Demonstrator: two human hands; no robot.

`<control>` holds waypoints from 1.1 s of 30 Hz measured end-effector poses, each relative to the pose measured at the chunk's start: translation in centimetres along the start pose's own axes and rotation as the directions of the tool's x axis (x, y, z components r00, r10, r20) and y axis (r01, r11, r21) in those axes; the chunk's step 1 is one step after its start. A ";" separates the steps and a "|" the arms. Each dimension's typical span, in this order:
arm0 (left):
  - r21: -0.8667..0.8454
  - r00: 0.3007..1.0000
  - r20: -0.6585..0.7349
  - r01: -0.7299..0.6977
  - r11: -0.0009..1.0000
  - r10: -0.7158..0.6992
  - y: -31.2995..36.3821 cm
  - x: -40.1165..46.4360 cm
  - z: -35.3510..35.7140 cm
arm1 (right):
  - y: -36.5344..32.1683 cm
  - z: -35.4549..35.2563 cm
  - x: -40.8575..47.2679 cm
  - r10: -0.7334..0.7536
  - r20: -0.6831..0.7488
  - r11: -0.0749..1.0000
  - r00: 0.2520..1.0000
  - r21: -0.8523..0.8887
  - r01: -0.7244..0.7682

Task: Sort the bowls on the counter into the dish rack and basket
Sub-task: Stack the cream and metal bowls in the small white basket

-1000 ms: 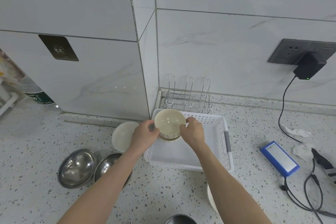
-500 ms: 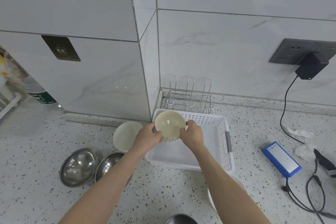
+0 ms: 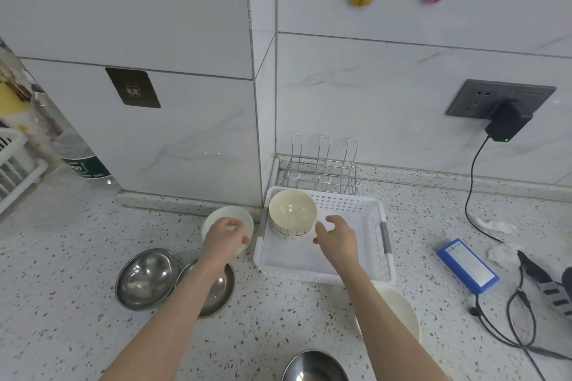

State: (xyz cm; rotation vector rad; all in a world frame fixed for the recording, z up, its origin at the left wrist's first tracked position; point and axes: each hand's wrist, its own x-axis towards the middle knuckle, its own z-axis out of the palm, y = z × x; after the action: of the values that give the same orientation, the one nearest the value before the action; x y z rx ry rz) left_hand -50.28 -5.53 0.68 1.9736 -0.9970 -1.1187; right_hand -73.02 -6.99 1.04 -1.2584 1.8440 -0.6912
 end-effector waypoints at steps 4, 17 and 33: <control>0.006 0.994 -0.102 0.027 1.000 -0.026 -2.5 0.0 -3.3 | 0.5 -0.4 -4.4 0.083 -0.020 0.987 0.996 0.139 -0.079; 0.175 0.988 0.116 0.081 0.981 -0.102 -3.9 4.9 -6.4 | 3.9 2.4 -13.4 0.325 -0.159 0.899 0.932 0.359 -0.252; -0.016 0.979 0.172 0.113 0.993 -0.109 -5.1 6.6 -6.2 | 7.1 1.5 -18.4 0.526 -0.414 0.801 0.742 0.535 -0.269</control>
State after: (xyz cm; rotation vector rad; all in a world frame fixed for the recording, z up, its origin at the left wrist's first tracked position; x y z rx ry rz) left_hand -40.92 -7.57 -3.50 1.9584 -0.9642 -1.3756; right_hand -71.59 12.74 0.16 -0.3237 2.1433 -1.2233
